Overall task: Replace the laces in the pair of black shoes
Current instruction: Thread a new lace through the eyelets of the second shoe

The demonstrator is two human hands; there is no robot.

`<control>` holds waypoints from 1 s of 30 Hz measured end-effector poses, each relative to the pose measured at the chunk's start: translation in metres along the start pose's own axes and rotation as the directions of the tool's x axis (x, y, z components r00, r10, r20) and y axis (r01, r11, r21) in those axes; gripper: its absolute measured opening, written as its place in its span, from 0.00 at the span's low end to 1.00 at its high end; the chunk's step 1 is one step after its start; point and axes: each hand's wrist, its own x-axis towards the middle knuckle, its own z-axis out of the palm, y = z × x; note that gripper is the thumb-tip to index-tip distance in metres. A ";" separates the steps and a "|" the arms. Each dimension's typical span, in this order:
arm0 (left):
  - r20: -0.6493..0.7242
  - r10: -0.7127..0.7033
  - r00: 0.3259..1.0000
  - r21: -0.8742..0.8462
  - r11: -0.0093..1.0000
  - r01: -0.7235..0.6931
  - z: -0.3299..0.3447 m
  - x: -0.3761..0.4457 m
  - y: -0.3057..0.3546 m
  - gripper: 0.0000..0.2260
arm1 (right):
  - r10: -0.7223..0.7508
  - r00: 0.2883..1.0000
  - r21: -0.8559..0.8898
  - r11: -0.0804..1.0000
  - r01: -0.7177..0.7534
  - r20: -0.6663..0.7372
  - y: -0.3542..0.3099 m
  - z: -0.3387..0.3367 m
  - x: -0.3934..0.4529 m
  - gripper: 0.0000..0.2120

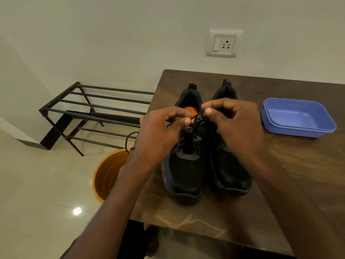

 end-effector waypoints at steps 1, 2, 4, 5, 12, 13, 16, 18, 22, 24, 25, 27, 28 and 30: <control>-0.008 0.015 1.000 0.009 1.000 -0.015 0.002 0.000 0.000 0.08 | -0.033 0.999 -0.001 0.999 0.033 0.037 -0.001 0.004 -0.001 0.10; -0.012 0.025 1.000 -0.009 1.000 -0.025 0.005 -0.001 0.000 0.09 | -0.064 0.995 -0.001 0.998 0.064 0.073 -0.002 0.008 -0.002 0.10; -0.032 -0.019 0.999 -0.097 0.995 0.015 0.012 -0.002 0.001 0.08 | -0.108 0.990 0.004 0.994 0.108 0.095 -0.002 0.015 -0.003 0.10; -0.054 -0.058 0.997 -0.134 0.990 0.050 0.016 -0.002 0.001 0.07 | -0.126 0.989 -0.001 0.992 0.126 0.075 -0.001 0.018 -0.002 0.10; -0.208 -0.092 0.974 -0.048 0.995 0.084 0.025 -0.003 -0.009 0.07 | -0.162 0.954 -0.453 0.851 0.265 0.253 0.021 0.023 0.009 0.25; -0.204 -0.069 0.977 -0.024 0.998 0.065 0.026 -0.003 -0.009 0.08 | -0.145 0.948 -0.455 0.850 0.265 0.282 0.022 0.024 0.009 0.24; -0.188 -0.010 0.982 0.028 1.000 0.015 0.027 0.000 -0.010 0.08 | -0.182 0.958 -0.432 0.862 0.264 0.223 0.023 0.024 0.011 0.17; -0.166 -0.017 0.986 0.030 0.999 0.022 0.028 0.001 -0.012 0.08 | -0.158 0.970 -0.414 0.883 0.222 0.183 0.025 0.021 0.014 0.15; -0.060 0.003 0.998 0.142 0.990 0.006 0.025 0.003 -0.018 0.07 | -0.096 0.987 -0.339 0.931 0.136 0.132 0.030 0.017 0.015 0.15; 0.013 0.005 1.000 0.223 0.975 -0.008 0.024 0.006 -0.021 0.09 | -0.094 0.988 -0.326 0.936 0.131 0.125 0.030 0.018 0.015 0.15; 0.034 -0.005 0.999 0.243 0.970 -0.004 0.024 0.007 -0.023 0.09 | -0.092 0.988 -0.320 0.939 0.127 0.123 0.029 0.019 0.014 0.14; 0.059 -0.028 0.998 0.231 0.973 0.013 0.022 0.009 -0.024 0.09 | -0.091 0.989 -0.318 0.940 0.123 0.115 0.028 0.021 0.014 0.13; 0.067 -0.035 0.997 0.213 0.977 0.019 0.021 0.010 -0.025 0.09 | -0.095 0.989 -0.319 0.939 0.127 0.113 0.028 0.022 0.013 0.13; 0.077 -0.052 0.996 0.171 0.984 0.039 0.020 0.011 -0.026 0.08 | -0.111 0.988 -0.327 0.934 0.142 0.112 0.027 0.024 0.012 0.13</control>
